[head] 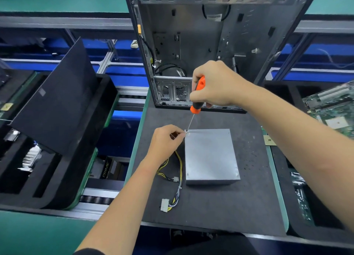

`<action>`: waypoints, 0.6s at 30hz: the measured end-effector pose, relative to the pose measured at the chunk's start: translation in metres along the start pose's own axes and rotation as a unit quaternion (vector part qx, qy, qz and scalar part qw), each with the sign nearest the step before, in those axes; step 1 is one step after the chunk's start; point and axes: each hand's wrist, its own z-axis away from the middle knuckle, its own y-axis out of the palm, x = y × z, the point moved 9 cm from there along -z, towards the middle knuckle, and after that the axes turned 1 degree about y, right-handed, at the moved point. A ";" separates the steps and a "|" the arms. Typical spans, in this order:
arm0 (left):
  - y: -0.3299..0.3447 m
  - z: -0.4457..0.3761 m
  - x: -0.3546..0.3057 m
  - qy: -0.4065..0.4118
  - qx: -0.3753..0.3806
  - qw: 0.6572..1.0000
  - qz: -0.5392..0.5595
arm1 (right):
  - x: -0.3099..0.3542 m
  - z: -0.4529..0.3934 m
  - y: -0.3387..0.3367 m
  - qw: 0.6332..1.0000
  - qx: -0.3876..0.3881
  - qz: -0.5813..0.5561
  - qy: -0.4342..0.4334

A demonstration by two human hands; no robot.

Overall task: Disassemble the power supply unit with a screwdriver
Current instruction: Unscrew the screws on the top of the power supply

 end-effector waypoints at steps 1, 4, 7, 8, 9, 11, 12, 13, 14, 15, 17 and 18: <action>-0.001 0.001 0.004 -0.026 -0.012 0.999 0.029 | 0.000 0.000 0.002 1.000 0.002 -0.001 -0.001; 0.001 0.000 0.007 -0.056 -0.017 0.996 0.068 | -0.002 -0.001 0.005 1.000 0.004 -0.009 0.001; 0.003 -0.003 0.004 -0.041 -0.005 0.998 0.051 | -0.002 -0.002 0.006 1.000 0.005 -0.011 0.000; 0.003 -0.004 0.002 -0.033 -0.005 0.999 0.042 | -0.001 -0.002 0.006 1.000 0.006 -0.011 -0.002; 0.003 -0.005 0.001 -0.026 -0.003 0.999 0.037 | 0.001 -0.001 0.007 1.000 0.012 -0.010 -0.005; 0.004 -0.007 0.001 -0.019 0.008 0.999 0.029 | 0.007 -0.001 0.012 0.999 0.043 -0.004 -0.014; 0.005 -0.008 0.001 -0.018 0.013 0.999 0.026 | 0.010 -0.001 0.014 0.998 0.065 0.007 -0.023; 0.005 -0.009 0.002 -0.019 0.017 0.999 0.025 | 0.015 -0.001 0.016 0.995 0.087 0.026 -0.034; 0.006 -0.010 0.002 -0.021 0.018 0.999 0.024 | 0.019 -0.001 0.016 0.992 0.105 0.048 -0.044; 0.006 -0.011 0.003 -0.022 0.018 0.999 0.022 | 0.022 -0.001 0.016 0.990 0.116 0.065 -0.052; 0.006 -0.011 0.002 -0.018 0.014 1.000 0.016 | 0.026 -0.003 0.016 0.987 0.120 0.087 -0.064; 0.006 -0.011 0.001 -0.014 0.012 1.000 0.015 | 0.027 -0.004 0.016 0.987 0.111 0.098 -0.067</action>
